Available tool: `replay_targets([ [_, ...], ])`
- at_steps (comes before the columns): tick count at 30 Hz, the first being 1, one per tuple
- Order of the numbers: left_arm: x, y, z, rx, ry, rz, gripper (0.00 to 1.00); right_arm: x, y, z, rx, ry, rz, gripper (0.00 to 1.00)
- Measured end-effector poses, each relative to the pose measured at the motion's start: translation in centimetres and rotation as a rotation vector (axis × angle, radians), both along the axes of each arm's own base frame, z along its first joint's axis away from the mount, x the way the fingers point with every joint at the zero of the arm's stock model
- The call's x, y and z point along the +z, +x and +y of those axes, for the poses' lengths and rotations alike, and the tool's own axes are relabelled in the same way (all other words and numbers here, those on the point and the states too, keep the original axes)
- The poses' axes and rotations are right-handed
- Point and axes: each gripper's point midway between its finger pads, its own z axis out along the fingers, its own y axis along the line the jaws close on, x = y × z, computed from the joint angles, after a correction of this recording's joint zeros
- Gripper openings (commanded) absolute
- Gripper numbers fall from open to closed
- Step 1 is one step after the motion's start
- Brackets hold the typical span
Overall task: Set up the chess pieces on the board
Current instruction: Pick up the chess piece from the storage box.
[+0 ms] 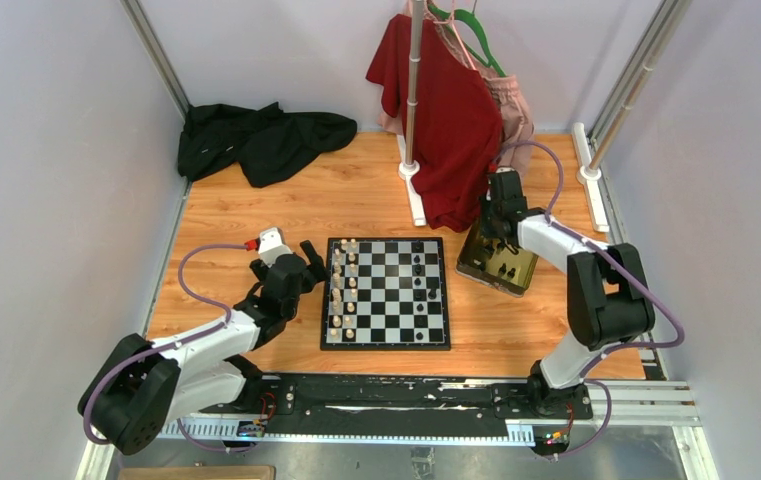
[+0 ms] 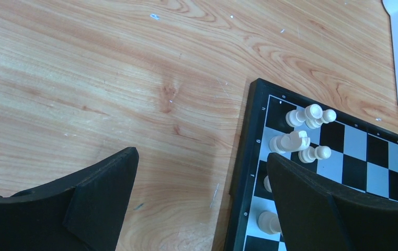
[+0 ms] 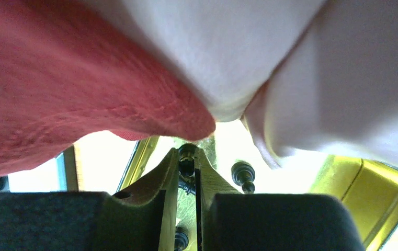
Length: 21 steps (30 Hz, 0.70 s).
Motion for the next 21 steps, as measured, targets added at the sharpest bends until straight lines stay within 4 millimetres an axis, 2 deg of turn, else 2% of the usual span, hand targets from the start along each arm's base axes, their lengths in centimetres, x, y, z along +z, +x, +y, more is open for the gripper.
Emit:
replay_targets([
  [11,0.9,0.1,-0.1,-0.001,-0.018,-0.028,1.0,4.4,-0.8,0.3,0.023,0.01,-0.081,0.07],
  [17,0.8,-0.1,0.0,-0.004,-0.022,-0.03,1.0,7.4,-2.4,2.9,0.098,0.013,-0.138,0.07],
  [21,0.8,-0.1,-0.1,-0.006,-0.023,-0.029,1.0,8.0,-3.9,5.3,0.17,0.007,-0.135,0.06],
])
